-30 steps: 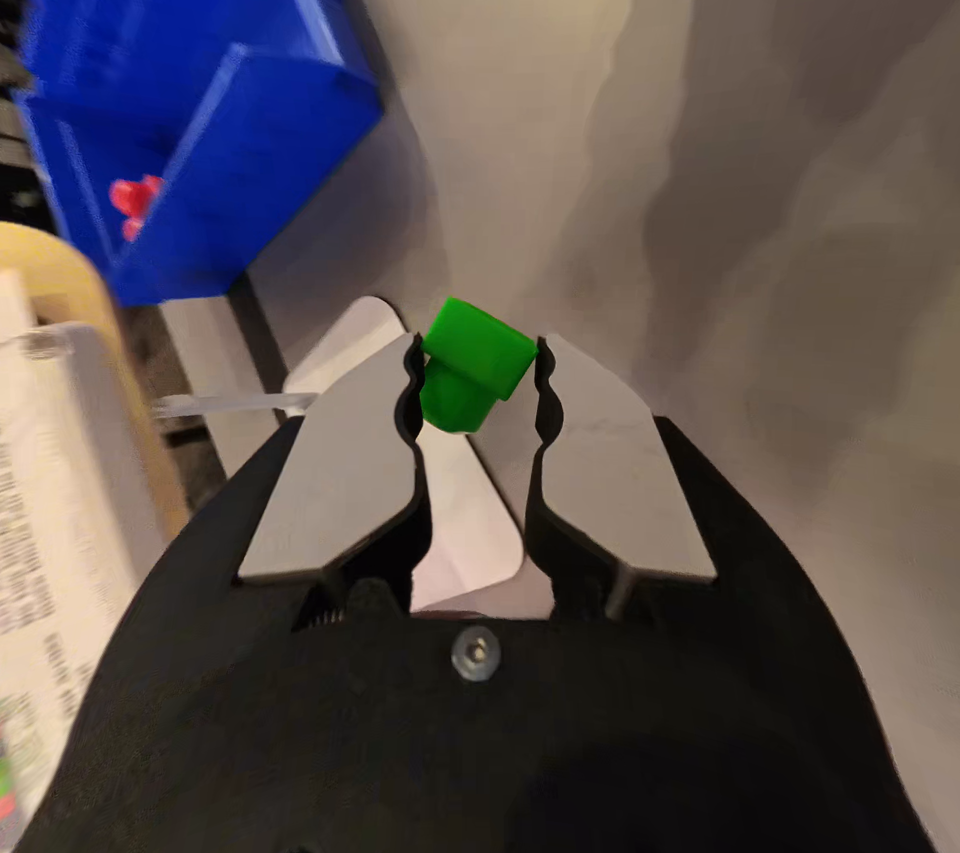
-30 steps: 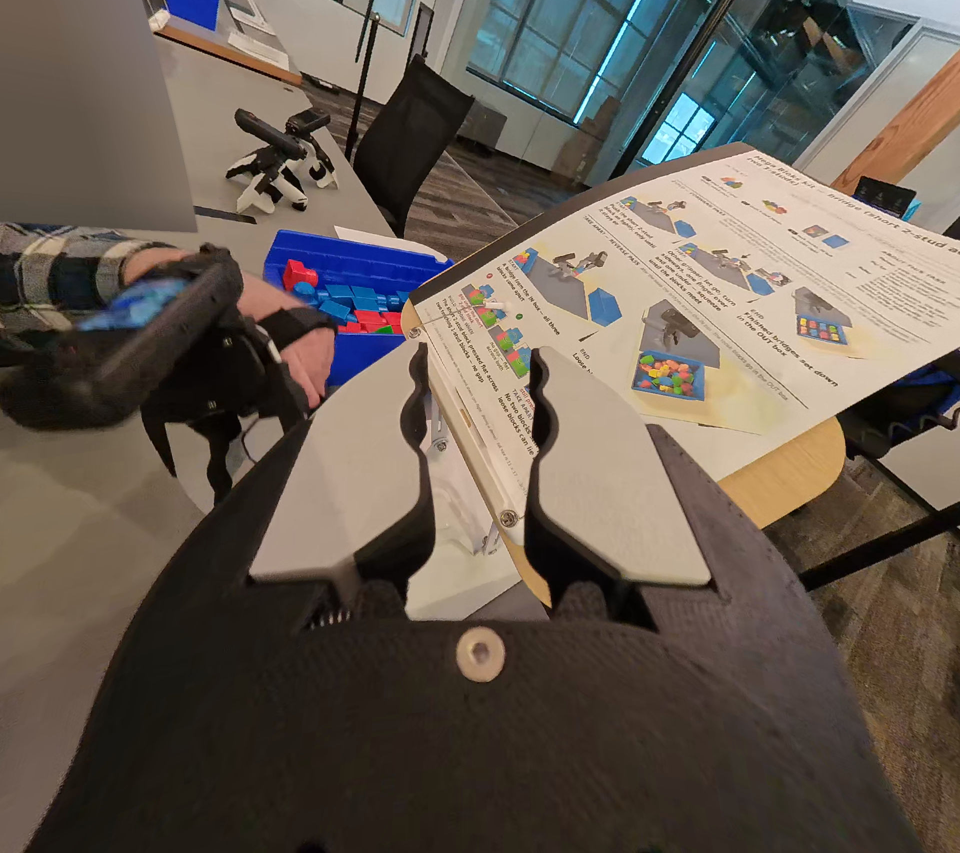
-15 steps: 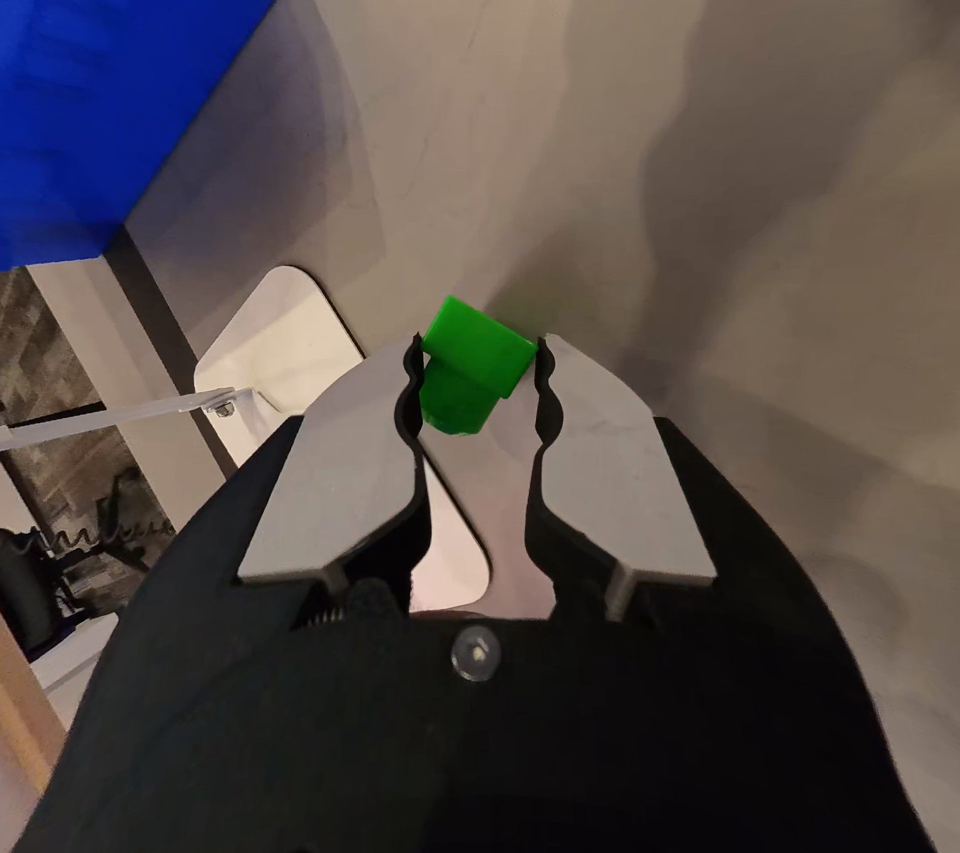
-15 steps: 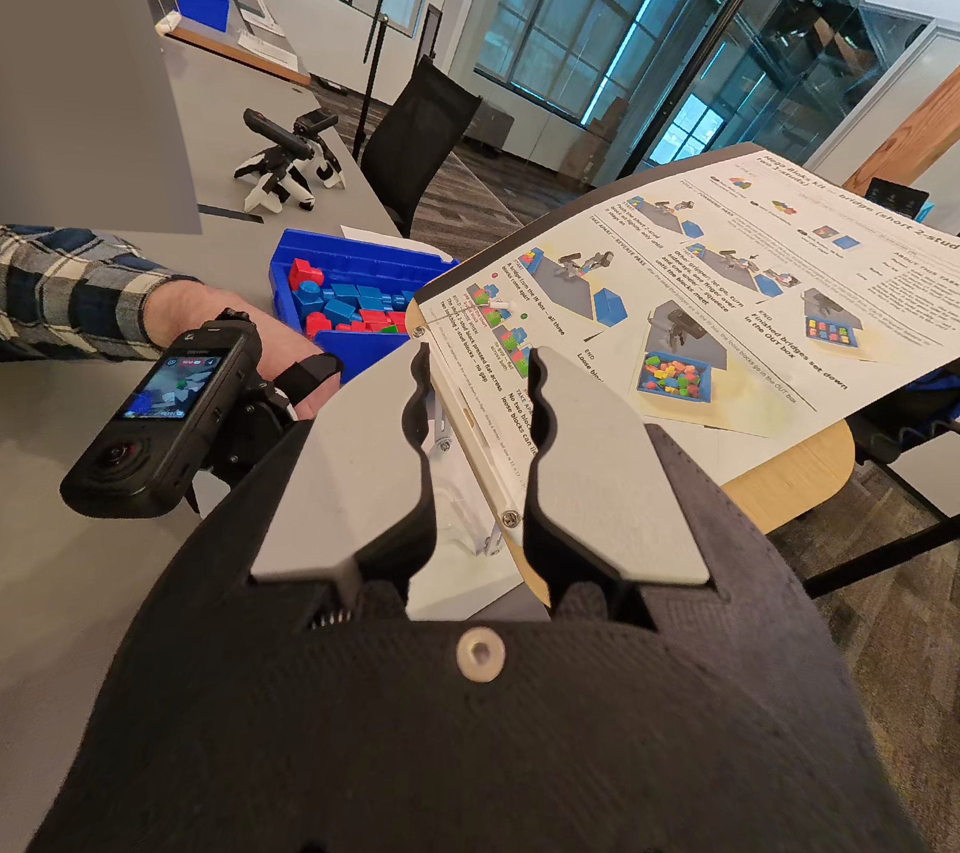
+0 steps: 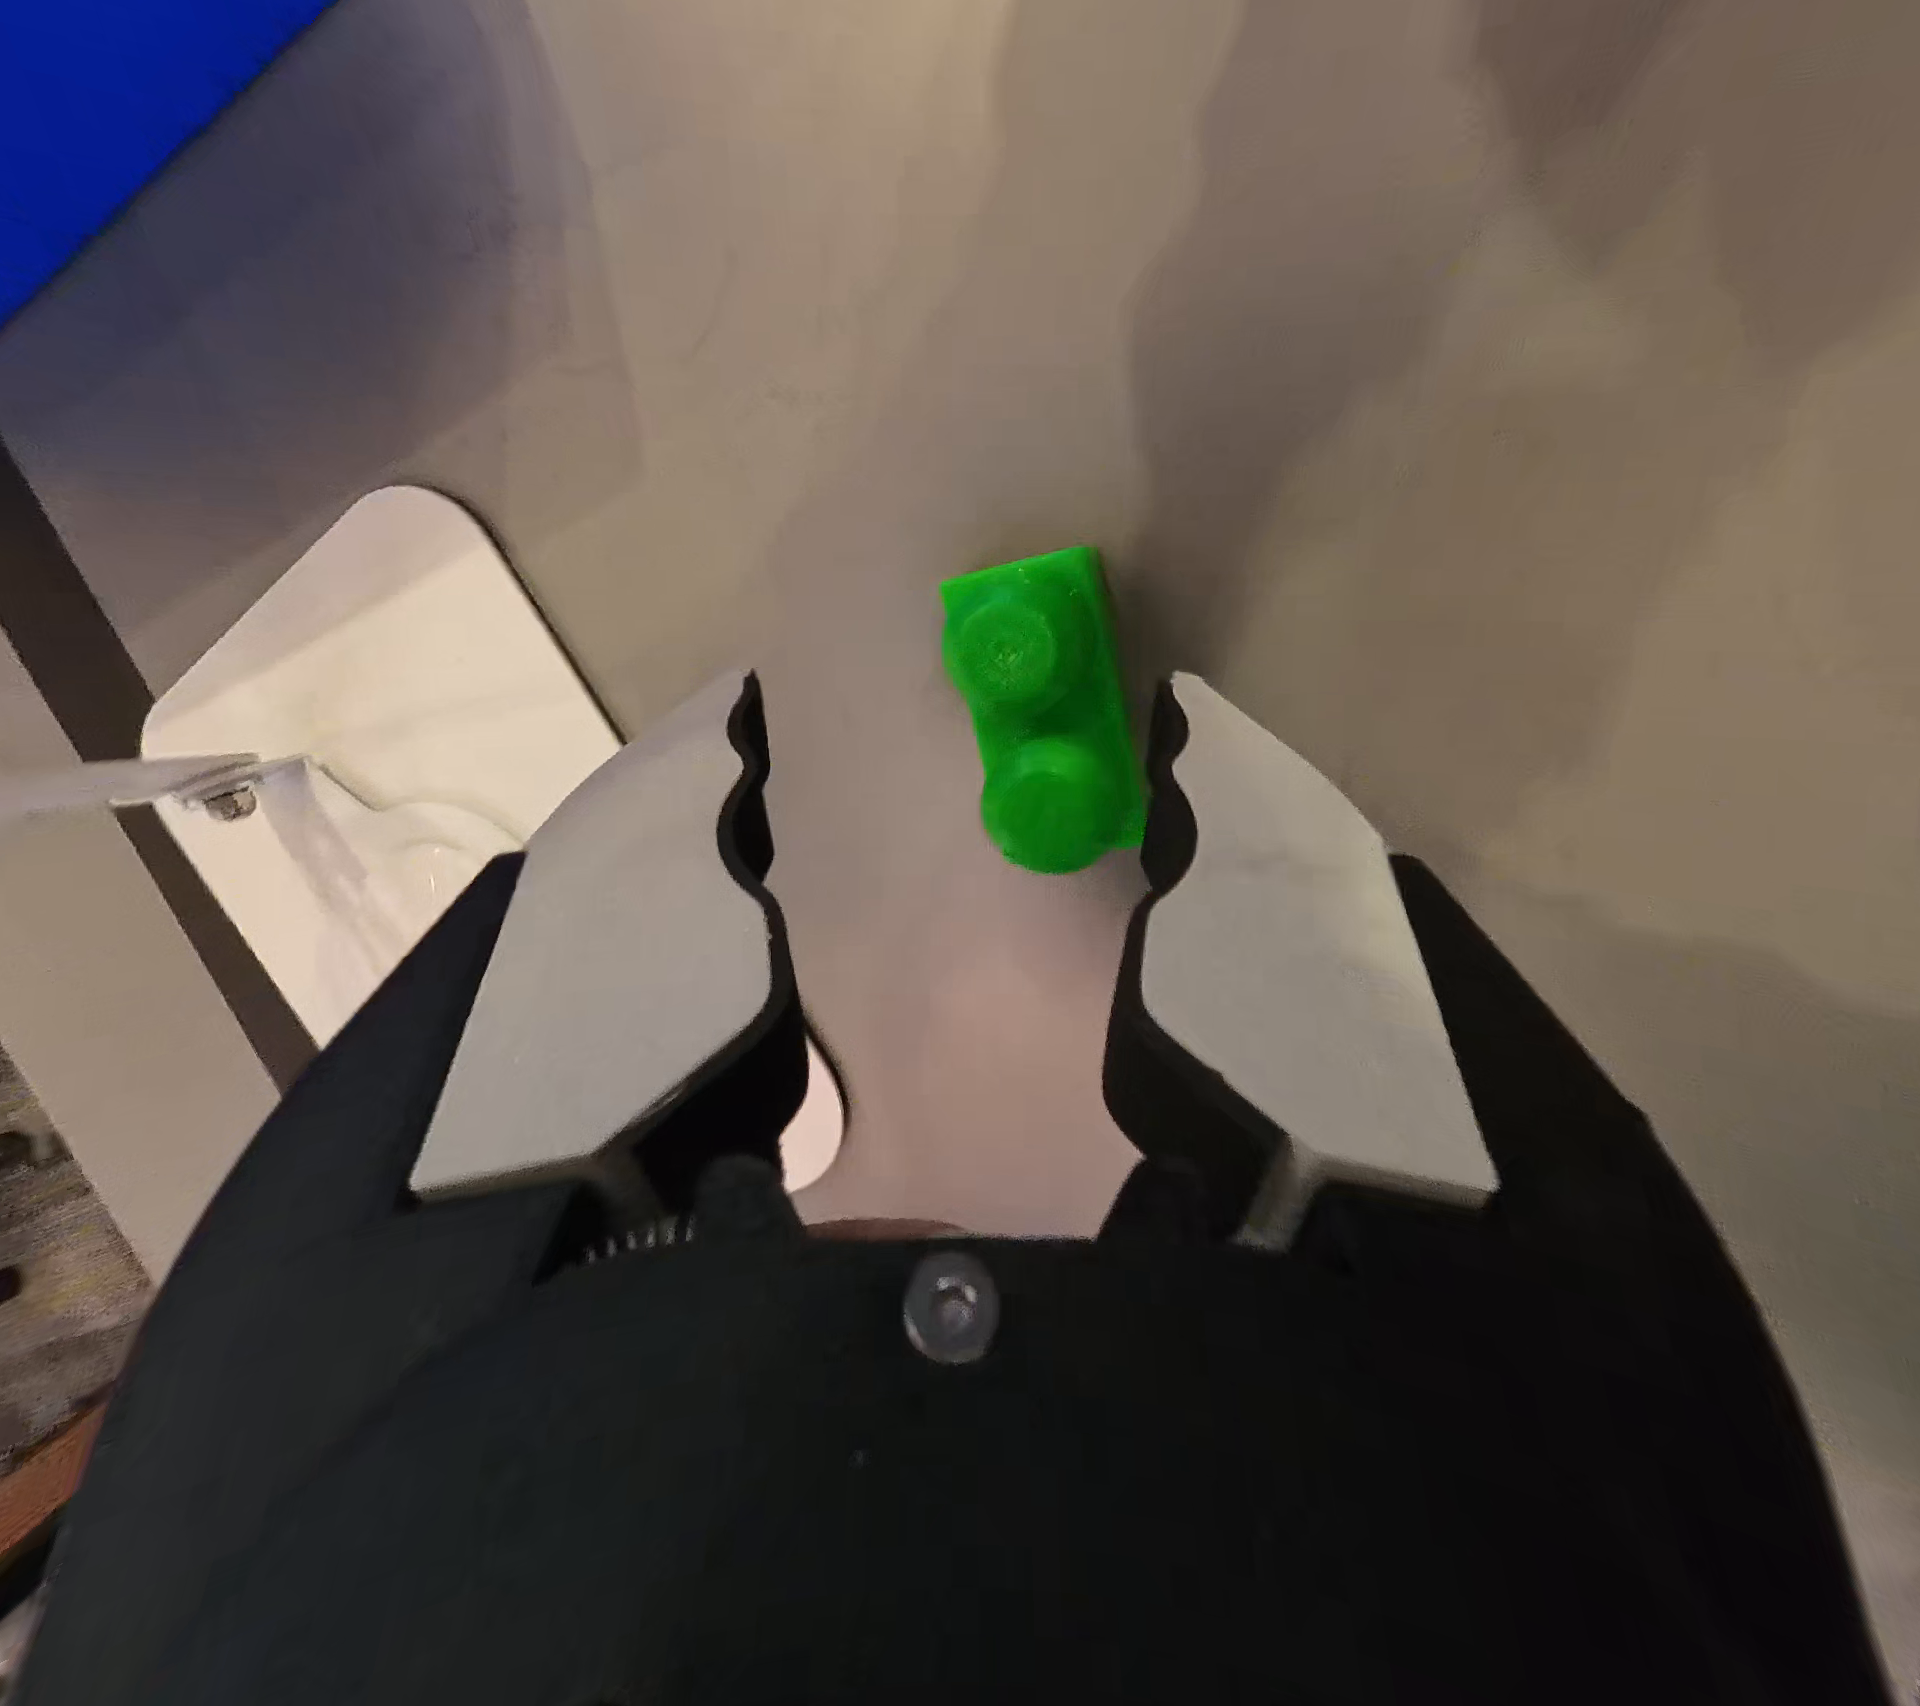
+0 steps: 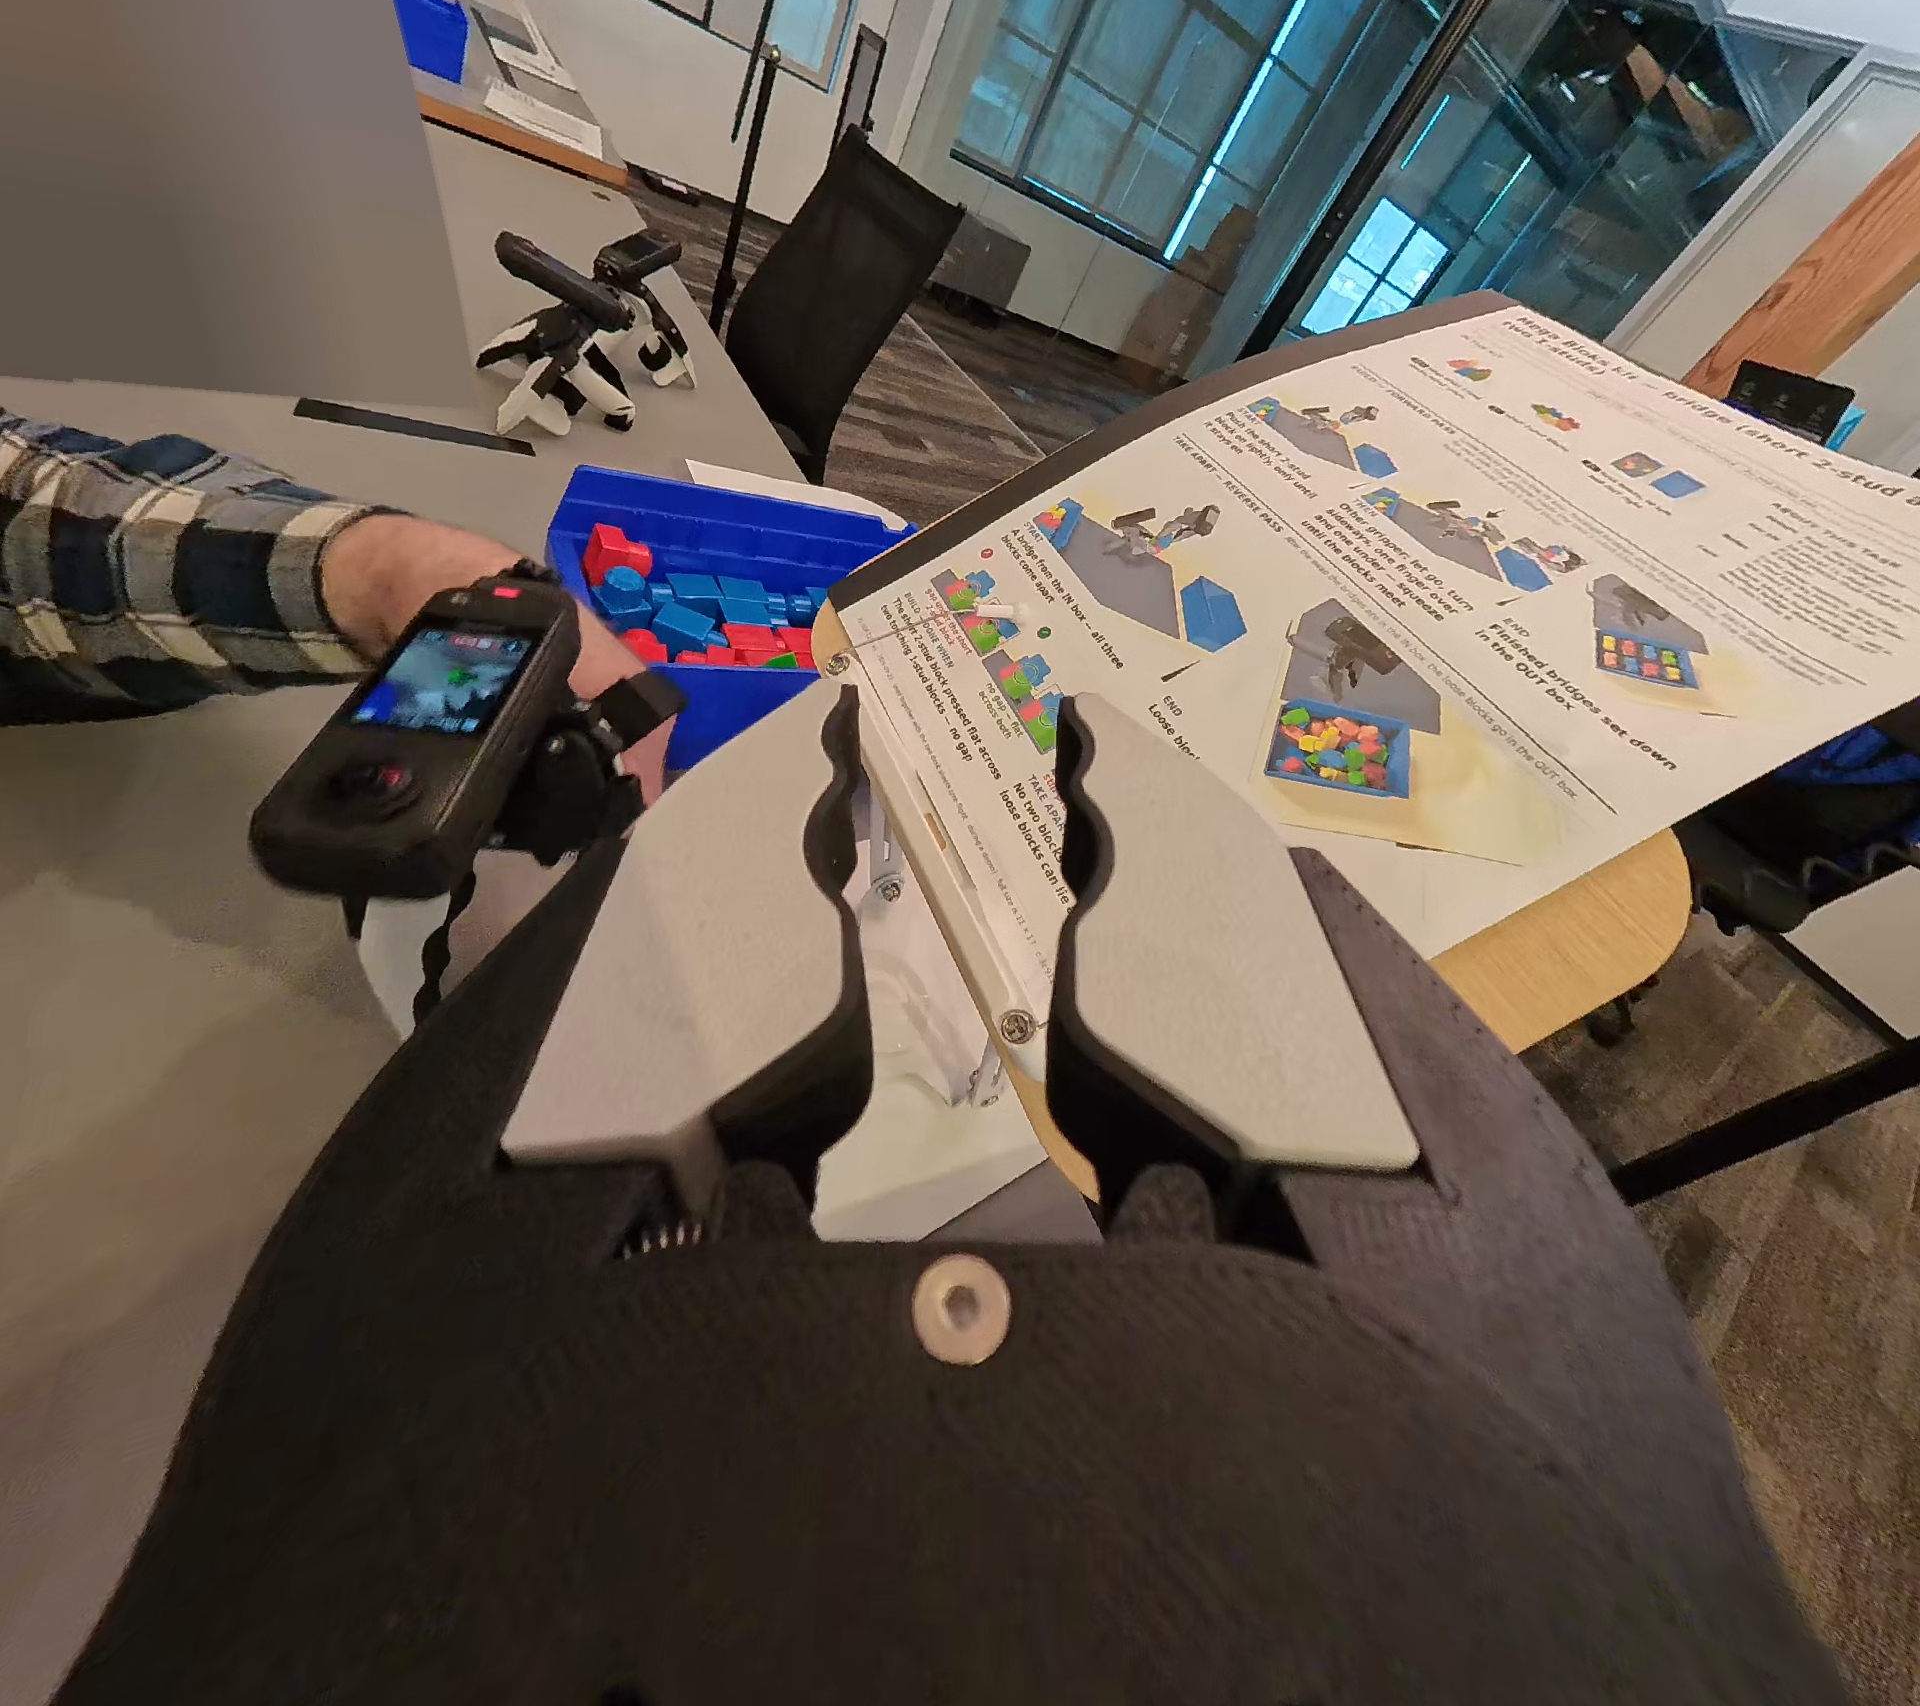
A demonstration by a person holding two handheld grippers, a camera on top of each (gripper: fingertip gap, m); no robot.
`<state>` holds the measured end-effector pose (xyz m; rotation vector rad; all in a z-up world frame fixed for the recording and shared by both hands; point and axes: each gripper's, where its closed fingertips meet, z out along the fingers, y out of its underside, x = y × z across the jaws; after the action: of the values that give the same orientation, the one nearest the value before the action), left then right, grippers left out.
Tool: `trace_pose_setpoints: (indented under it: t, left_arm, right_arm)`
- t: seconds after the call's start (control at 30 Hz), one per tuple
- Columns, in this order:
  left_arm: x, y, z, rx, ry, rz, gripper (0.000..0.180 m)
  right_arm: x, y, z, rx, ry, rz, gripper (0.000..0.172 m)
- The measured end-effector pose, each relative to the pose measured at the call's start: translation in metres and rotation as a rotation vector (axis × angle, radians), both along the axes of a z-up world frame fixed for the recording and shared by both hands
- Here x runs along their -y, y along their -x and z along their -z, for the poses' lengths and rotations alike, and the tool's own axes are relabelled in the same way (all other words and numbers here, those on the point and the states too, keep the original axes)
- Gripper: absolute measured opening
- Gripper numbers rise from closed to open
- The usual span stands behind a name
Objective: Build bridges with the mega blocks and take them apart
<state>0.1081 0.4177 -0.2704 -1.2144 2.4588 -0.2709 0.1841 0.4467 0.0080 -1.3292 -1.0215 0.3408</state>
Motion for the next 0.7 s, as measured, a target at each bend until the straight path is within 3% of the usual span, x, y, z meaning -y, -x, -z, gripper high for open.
trace_pose_setpoints:
  t: [0.17, 0.27, 0.4, 0.47, 0.53, 0.7]
  left_arm:
    - [-0.011, 0.013, -0.036, 0.103, 0.066, -0.04, 0.068]
    - [-0.018, 0.031, -0.074, 0.193, 0.07, -0.069, 0.065]
    - [-0.065, 0.089, -0.13, 0.308, -0.071, -0.283, 0.057]
    - [-0.092, 0.127, -0.146, 0.33, -0.143, -0.417, 0.052]
    - [-0.12, 0.162, -0.145, 0.309, -0.192, -0.545, 0.049]
    - [-0.174, 0.219, -0.097, 0.162, -0.137, -0.771, 0.047]
  right_arm:
    - [0.0, -0.002, -0.001, -0.009, 0.0, 0.0, 0.037]
    - [0.0, -0.002, -0.001, -0.01, 0.002, -0.004, 0.037]
    - [0.002, 0.002, -0.001, -0.012, 0.005, -0.022, 0.036]
    - [0.002, 0.006, 0.001, -0.01, 0.01, -0.033, 0.036]
    - [0.0, 0.009, 0.004, -0.001, 0.018, -0.038, 0.036]
    - [-0.004, 0.016, 0.012, 0.02, 0.039, -0.048, 0.036]
